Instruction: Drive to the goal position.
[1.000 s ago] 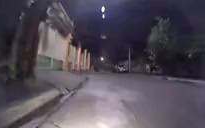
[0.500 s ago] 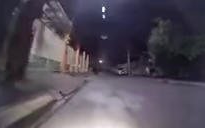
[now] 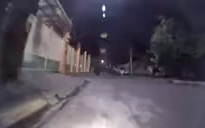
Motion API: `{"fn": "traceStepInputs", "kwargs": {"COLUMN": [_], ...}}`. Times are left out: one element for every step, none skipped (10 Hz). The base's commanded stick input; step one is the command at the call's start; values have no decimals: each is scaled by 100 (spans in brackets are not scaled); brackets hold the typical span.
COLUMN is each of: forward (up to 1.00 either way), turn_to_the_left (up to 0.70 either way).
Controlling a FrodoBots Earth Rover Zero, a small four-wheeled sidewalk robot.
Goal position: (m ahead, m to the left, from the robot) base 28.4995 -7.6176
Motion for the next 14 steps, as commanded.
{"fn": "traceStepInputs", "kwargs": {"forward": [70, 70, 70, 70, 70, 70, 70, 70, 70, 70, 70, 70, 70, 70], "turn_to_the_left": [0, 0, 0, 0, 0, 0, -34, -35, -24, -12, -1, 0, -1, -12]}}
